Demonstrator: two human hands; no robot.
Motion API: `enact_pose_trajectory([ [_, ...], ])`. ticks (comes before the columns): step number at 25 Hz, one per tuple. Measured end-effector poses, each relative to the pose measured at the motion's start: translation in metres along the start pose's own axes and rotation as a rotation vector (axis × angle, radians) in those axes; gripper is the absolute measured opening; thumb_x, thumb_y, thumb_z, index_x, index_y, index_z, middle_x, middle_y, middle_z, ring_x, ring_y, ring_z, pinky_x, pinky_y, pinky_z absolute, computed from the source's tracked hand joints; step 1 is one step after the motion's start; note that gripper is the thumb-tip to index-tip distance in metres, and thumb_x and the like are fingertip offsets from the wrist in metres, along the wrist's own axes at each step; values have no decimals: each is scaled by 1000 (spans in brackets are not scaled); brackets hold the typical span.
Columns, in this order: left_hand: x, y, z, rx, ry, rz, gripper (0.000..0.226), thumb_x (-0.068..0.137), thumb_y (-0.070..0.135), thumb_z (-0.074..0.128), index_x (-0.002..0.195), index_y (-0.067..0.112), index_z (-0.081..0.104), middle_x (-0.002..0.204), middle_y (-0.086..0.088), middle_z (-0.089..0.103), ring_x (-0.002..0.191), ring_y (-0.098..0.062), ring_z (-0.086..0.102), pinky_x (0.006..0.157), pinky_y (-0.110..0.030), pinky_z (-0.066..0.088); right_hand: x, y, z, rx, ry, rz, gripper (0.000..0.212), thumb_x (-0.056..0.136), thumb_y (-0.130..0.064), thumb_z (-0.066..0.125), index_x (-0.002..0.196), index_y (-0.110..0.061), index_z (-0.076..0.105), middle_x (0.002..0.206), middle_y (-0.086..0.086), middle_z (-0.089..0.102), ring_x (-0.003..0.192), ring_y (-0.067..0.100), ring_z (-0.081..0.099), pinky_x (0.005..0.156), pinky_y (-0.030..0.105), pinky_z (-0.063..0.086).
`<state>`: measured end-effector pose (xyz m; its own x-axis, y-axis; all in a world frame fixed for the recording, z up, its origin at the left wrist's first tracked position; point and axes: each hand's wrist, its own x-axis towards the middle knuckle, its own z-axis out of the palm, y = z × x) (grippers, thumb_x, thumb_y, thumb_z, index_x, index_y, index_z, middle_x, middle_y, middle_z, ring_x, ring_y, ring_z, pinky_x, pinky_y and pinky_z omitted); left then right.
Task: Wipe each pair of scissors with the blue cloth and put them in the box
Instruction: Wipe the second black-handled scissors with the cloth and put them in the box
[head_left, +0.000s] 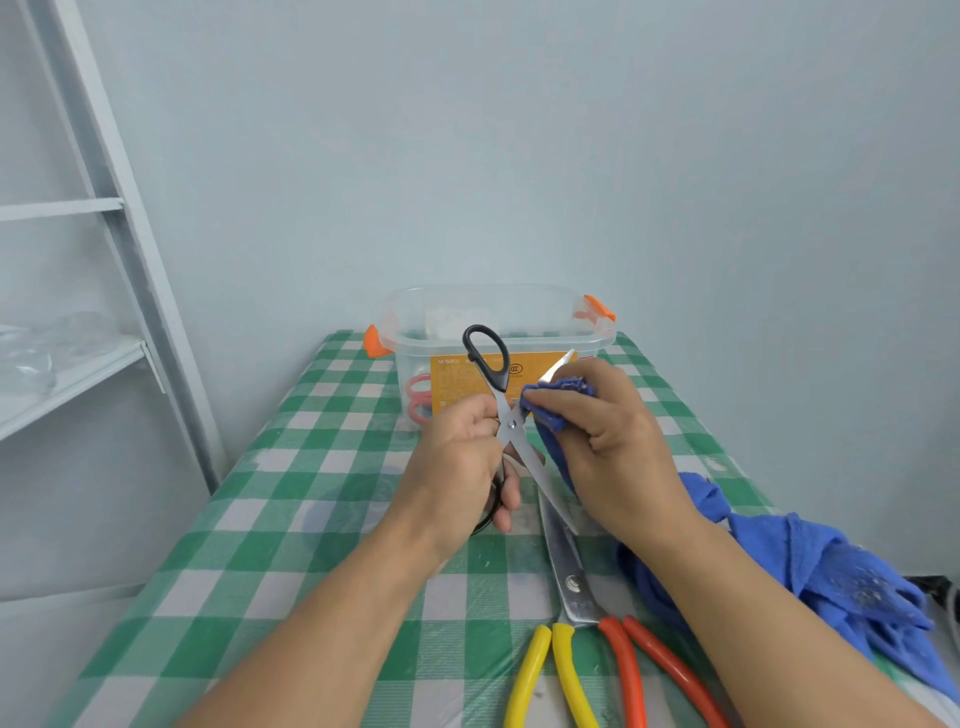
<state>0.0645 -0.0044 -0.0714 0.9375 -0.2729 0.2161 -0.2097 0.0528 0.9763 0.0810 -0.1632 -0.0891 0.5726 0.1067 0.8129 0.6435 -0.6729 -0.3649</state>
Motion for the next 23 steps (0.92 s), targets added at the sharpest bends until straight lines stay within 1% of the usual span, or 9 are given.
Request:
enact_pose_trajectory([
  [2, 0, -1, -1, 7, 11, 3, 44, 63, 7, 37, 100, -6, 57, 81, -20, 53, 48, -21, 48, 40, -27, 39, -2, -1, 1, 37, -24, -2, 28, 97, -22, 54, 107, -10, 77, 107, -4, 57, 100, 8, 53, 87, 11, 41],
  [5, 0, 0, -3, 8, 42, 9, 35, 64, 8, 39, 92, 0, 57, 69, -8, 57, 45, -21, 48, 39, -28, 39, -7, -6, 3, 92, -131, -96, 33, 96, -23, 50, 111, -9, 76, 111, 4, 59, 104, 17, 58, 88, 20, 46],
  [6, 0, 0, -3, 22, 51, 13, 36, 63, 8, 39, 93, -1, 57, 67, -11, 58, 44, -22, 46, 39, -28, 39, -7, -6, 3, 91, -129, -99, 34, 96, -22, 48, 111, -9, 76, 112, 5, 59, 105, 15, 58, 88, 18, 45],
  [9, 0, 1, -5, 96, 68, 29, 39, 63, 11, 40, 94, -7, 55, 67, -36, 57, 39, -26, 39, 39, -26, 35, 3, 0, -1, 83, 58, -24, 31, 95, -18, 52, 110, -7, 76, 107, 1, 56, 103, -8, 54, 87, 4, 39],
  [13, -3, 1, -1, 84, 49, 35, 36, 69, 12, 41, 95, -9, 55, 59, -32, 52, 39, -26, 38, 38, -25, 34, 6, 9, -7, 23, 217, 57, 25, 95, -13, 56, 108, -5, 77, 101, 2, 53, 93, 9, 58, 83, 4, 41],
  [15, -2, 0, -1, 58, 63, 26, 31, 72, 12, 42, 93, -5, 57, 68, -40, 53, 41, -26, 38, 38, -26, 35, 1, 5, -6, 66, 142, 19, 25, 92, -2, 59, 110, -5, 75, 102, -3, 52, 100, -1, 56, 85, 3, 40],
  [17, 0, 0, -3, 40, 85, 11, 29, 73, 12, 42, 93, -1, 58, 75, -43, 51, 41, -25, 39, 37, -26, 35, -4, -1, -3, 105, -6, -31, 30, 90, 1, 58, 114, -6, 74, 106, -3, 53, 102, 4, 57, 86, 4, 41],
  [20, 0, -2, -4, 31, 100, 12, 26, 76, 8, 44, 94, -7, 54, 74, -28, 50, 37, -23, 41, 36, -25, 34, -7, -4, 1, 137, -164, -78, 30, 92, -5, 56, 116, -9, 74, 107, 3, 57, 98, 12, 57, 84, 13, 44],
  [23, 1, -2, -5, 45, 92, 18, 15, 87, -4, 42, 94, -9, 54, 65, -15, 44, 37, -21, 41, 36, -25, 34, -6, -2, -2, 182, -195, -77, 28, 95, -12, 55, 114, -9, 75, 106, 5, 58, 100, 15, 58, 86, 21, 48],
])
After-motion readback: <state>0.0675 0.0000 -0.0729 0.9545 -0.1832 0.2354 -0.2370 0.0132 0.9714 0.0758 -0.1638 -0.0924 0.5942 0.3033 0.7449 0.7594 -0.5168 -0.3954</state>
